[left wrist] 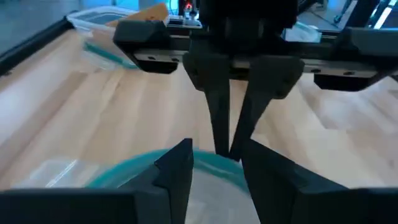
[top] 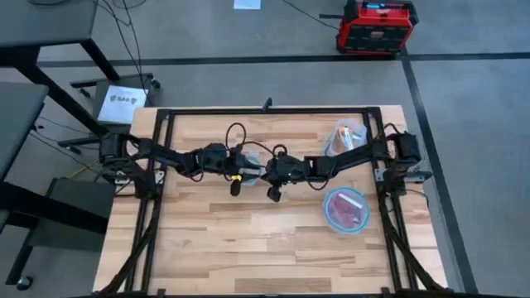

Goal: Sort candy
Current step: Close the small round transparent bin

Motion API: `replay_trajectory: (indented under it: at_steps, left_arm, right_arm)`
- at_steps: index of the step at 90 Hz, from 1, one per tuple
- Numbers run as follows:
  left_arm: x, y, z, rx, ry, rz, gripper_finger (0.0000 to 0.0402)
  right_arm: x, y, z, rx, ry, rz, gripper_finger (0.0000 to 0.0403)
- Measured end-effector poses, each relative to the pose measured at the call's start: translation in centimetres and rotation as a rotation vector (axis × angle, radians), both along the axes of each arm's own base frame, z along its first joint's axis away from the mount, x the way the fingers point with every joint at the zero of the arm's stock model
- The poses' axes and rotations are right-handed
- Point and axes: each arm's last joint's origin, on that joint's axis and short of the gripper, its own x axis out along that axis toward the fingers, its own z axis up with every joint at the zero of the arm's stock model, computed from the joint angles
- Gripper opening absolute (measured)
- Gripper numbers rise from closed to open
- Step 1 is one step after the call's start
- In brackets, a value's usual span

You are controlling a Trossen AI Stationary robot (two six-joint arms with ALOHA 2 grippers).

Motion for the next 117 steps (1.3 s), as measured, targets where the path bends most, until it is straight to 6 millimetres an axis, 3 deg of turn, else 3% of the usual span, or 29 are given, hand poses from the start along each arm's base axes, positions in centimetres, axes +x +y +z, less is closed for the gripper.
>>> replay_trajectory:
  at_steps: [26, 43, 62, 77, 90, 100, 117]
  left_arm:
    - [1.0, -0.2, -0.1, -0.003, 0.005, -0.052, 0.0123]
    - [0.4, -0.5, 1.3, -0.018, -0.005, -0.072, 0.0123]
    - [-0.4, -0.9, 6.3, 0.022, -0.002, -0.035, 0.0123]
    - [-2.3, -1.2, 9.9, 0.009, 0.116, 0.074, 0.0123]
    - [-4.6, -2.0, 10.0, -0.048, 0.283, 0.222, 0.0123]
    - [-5.7, -2.5, 8.7, -0.06, 0.372, 0.32, 0.0123]
    - [-5.6, -2.8, 8.1, -0.055, 0.377, 0.318, 0.0123]
  right_arm:
    - [0.2, -0.1, -0.6, 0.0, 0.015, -0.014, 0.0]
    - [-1.4, 0.2, 1.8, -0.042, 0.076, 0.019, 0.0]
    - [-2.6, -0.3, 4.9, -0.097, 0.029, 0.04, 0.0]
    - [-2.4, -1.4, 5.3, -0.135, -0.01, 0.028, 0.0]
    - [-1.8, -2.6, 4.7, -0.153, -0.041, 0.012, 0.0]
    - [-1.0, -3.8, 3.7, -0.15, -0.085, 0.029, 0.0]
    - [0.2, -5.7, 2.4, -0.161, -0.084, 0.021, 0.0]
